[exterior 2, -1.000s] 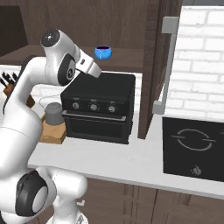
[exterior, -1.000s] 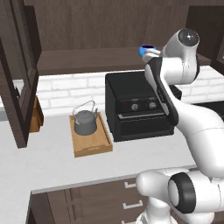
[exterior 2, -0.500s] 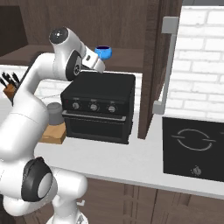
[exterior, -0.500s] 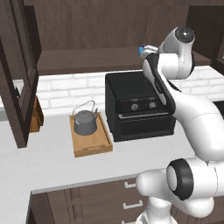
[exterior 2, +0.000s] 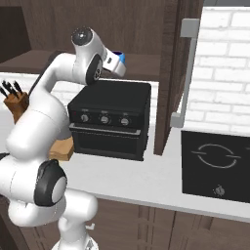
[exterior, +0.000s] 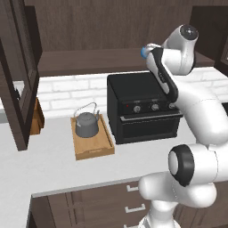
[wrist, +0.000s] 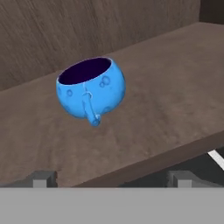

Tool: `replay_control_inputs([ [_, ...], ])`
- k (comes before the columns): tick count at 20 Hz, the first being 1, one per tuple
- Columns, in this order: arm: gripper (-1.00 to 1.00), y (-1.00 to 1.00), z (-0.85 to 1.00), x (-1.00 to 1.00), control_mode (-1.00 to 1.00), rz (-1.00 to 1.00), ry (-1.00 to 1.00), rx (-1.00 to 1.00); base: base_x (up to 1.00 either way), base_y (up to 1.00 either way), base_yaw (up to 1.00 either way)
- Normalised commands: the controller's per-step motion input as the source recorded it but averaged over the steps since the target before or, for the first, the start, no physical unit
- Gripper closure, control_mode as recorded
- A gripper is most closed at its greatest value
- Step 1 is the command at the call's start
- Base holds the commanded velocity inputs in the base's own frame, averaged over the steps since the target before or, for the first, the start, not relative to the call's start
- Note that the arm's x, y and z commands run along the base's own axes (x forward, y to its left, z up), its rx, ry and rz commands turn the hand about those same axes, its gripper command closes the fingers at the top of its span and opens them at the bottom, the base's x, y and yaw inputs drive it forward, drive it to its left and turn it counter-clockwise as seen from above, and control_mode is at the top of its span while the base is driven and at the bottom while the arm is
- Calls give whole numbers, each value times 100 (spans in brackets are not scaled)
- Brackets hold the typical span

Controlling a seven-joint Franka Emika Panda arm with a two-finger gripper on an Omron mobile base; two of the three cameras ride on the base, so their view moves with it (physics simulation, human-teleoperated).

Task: Pick the kettle from the counter and place it on the tray. Then pick the mug from the cabinet and place it on the tray. Then close the cabinet doors.

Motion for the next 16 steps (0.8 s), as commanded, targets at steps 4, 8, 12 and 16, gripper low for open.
replay_control_inputs([
  [4, -100, -1, 0, 39, -100, 1, 0, 0, 0, 0, 0],
  [8, -100, 0, 0, 33, -100, 0, 0, 0, 0, 0, 0],
  [12, -100, 0, 0, 26, -100, 0, 0, 0, 0, 0, 0],
  [16, -100, 0, 0, 27, -100, 0, 1, 0, 0, 0, 0],
])
